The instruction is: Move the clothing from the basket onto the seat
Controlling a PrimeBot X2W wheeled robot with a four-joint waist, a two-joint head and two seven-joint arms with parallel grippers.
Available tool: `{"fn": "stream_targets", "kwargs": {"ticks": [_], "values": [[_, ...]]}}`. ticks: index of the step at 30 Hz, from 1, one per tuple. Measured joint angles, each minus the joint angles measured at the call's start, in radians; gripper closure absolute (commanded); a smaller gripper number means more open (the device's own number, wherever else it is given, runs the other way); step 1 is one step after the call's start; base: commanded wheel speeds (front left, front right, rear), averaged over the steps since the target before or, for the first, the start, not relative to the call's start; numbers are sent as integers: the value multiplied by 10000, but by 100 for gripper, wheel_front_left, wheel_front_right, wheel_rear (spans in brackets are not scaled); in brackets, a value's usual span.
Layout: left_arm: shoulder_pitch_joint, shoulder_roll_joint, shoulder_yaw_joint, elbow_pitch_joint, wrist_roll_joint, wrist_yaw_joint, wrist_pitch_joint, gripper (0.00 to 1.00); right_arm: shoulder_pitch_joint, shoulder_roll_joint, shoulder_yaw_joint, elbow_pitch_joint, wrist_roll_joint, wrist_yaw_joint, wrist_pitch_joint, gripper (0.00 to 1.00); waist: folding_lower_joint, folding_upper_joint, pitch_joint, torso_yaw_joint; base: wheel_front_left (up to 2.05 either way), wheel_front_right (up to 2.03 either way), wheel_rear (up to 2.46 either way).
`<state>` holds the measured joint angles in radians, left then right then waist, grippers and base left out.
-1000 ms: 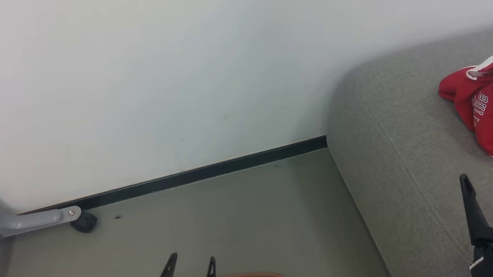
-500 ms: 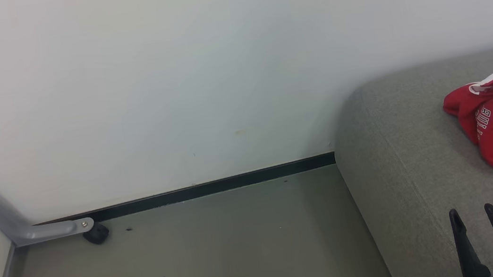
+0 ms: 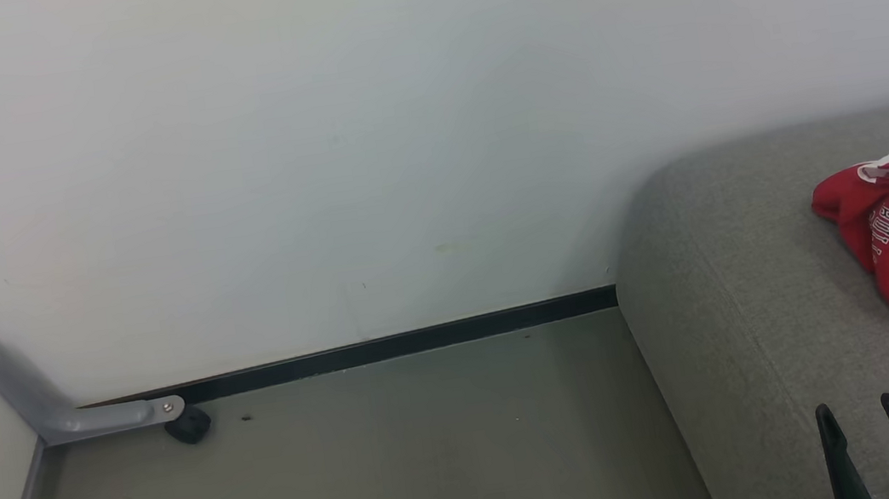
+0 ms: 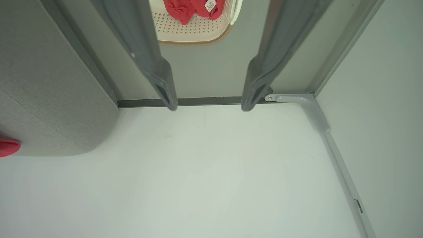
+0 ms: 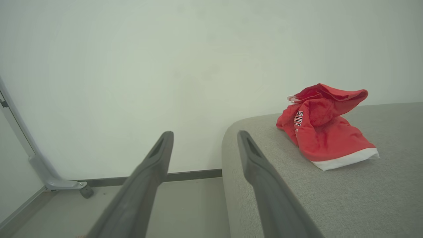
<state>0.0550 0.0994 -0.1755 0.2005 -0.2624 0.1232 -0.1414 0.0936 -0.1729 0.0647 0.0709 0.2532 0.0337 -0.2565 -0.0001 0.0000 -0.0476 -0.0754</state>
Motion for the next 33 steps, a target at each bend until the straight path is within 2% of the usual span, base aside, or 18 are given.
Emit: {"fn": "stream_targets", "kwargs": {"ticks": [9,23,33], "values": [[0,-56,17,134,2,0,-27,0,54,-8,-77,-222,-2,-163,0,0,0,0,-38,67,0,0,0],[-2,-117,-10,326,10,2,-27,0,221,-17,-109,-516,0,-174,90,0,0,1,-28,135,0,0,0],[-65,-309,-441,959,73,0,35,0,245,-59,-109,-876,0,-238,188,0,1,0,169,185,0,0,0]]}}
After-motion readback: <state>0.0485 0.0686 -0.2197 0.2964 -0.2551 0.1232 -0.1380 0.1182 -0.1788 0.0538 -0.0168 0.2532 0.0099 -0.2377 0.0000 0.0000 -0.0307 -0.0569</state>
